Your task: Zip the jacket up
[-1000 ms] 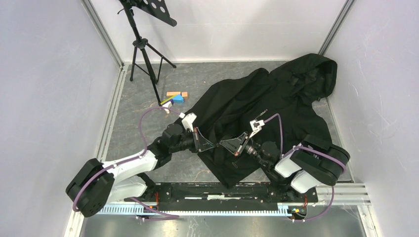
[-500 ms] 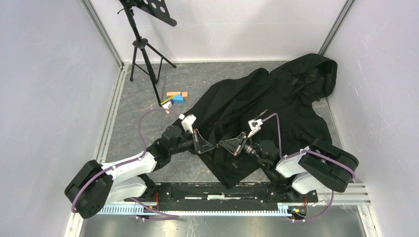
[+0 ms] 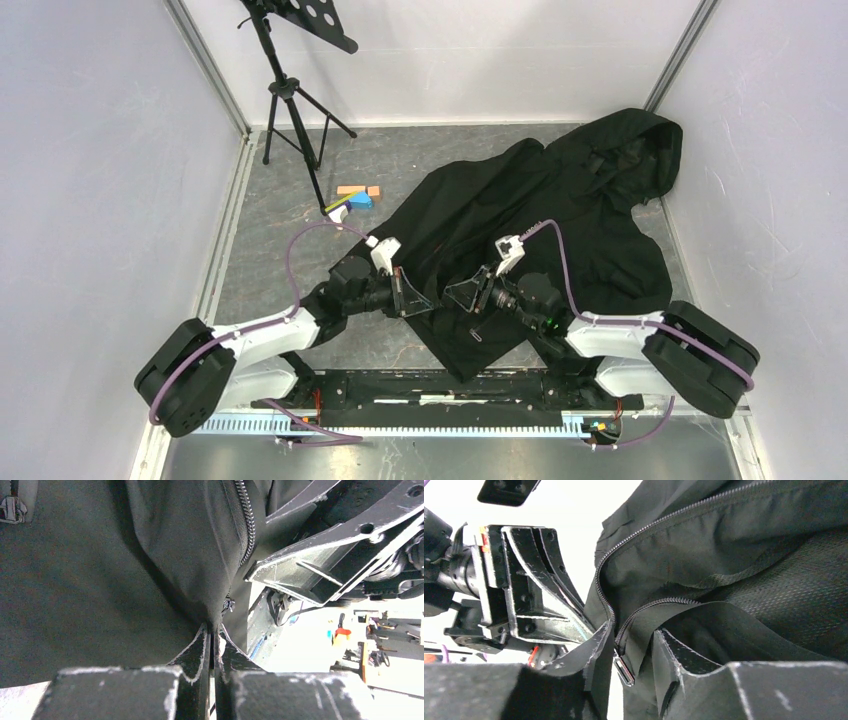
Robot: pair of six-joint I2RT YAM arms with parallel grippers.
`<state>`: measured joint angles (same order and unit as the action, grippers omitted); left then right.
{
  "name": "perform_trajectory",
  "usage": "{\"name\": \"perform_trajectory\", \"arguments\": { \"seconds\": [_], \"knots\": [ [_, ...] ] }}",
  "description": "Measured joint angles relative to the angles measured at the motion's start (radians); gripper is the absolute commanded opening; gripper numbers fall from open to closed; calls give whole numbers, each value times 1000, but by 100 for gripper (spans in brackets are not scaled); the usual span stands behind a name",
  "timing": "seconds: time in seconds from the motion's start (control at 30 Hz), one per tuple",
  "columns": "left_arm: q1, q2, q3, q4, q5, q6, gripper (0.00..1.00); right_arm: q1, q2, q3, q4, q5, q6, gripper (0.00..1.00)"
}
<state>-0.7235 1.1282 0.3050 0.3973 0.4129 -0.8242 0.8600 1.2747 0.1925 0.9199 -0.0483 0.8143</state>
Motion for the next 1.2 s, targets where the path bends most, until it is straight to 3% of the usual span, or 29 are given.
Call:
{"name": "perform_trajectory", "arguments": {
  "seconds": [0.07,0.13,0.33,0.43,0.57,0.73,0.83,1.0,1.2],
  "knots": [
    [0,6,-2,0,11,0,2,-9,-39,23,-90,-9,-39,67],
    [0,18,-2,0,20,1,2,-18,-78,50,-192,-26,-87,78],
    [-1,60,-2,-6,76,8,2,-34,-225,163,-588,-37,-309,96],
    [-1,60,-2,-3,92,11,2,-31,-280,204,-741,-38,-435,98],
    [-1,60,-2,-1,99,16,2,52,-311,223,-855,5,-584,92],
    [-1,60,-6,2,113,19,2,225,-329,219,-851,154,-665,83],
    [-1,60,-13,11,114,19,2,355,-330,216,-846,392,-630,72],
    [-1,61,-16,24,114,19,2,516,-287,211,-836,664,-538,50],
    [-1,61,-18,25,114,19,2,643,-142,268,-851,838,-471,45]
  ]
}}
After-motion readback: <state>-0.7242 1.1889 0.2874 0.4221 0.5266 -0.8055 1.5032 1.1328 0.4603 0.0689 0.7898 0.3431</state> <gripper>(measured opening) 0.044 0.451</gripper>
